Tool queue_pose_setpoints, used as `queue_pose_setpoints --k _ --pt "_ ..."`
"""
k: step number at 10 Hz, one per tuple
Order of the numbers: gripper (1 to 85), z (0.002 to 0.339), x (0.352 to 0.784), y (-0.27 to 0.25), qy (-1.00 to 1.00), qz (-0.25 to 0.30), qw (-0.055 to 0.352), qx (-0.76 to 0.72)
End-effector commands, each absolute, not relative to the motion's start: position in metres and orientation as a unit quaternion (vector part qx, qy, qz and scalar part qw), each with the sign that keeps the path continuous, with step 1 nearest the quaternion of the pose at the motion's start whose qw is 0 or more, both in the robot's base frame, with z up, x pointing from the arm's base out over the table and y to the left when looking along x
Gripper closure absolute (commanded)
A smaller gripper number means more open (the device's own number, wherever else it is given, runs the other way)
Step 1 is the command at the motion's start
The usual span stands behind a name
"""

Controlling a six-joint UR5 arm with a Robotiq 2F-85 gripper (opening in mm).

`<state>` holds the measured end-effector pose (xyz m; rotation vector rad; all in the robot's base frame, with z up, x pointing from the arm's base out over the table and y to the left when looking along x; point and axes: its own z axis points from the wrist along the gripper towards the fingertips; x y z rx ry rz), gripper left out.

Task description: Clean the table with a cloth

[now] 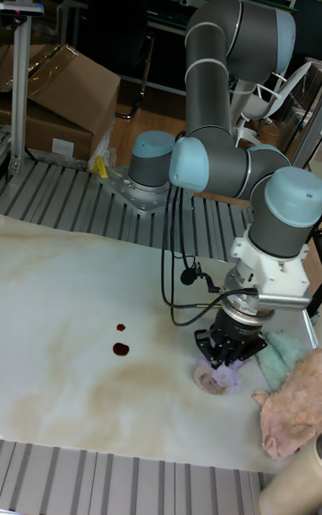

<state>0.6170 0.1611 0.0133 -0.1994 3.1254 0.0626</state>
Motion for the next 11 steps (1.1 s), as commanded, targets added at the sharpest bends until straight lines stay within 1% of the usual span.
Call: queue_pose_setpoints --k 1,3,5,6,8,9,11 --pt "84.3 0.008 0.617 0.139 1.0 0.003 0.006 -0.026" --pt "84.3 0.008 0.611 0.132 1.0 -0.01 -0.005 -0.005" --pt "84.3 0.017 0.615 0.113 0.999 -0.028 -0.006 -0.046" --pt "84.3 0.024 0.613 0.113 0.998 -0.033 -0.007 -0.047" --pt "84.3 0.033 0.615 0.109 0.997 -0.024 0.004 -0.071" --pt "84.3 0.035 0.618 0.095 0.996 -0.013 0.006 -0.089" --pt "84.3 0.029 0.617 0.065 0.993 -0.008 0.011 -0.116"
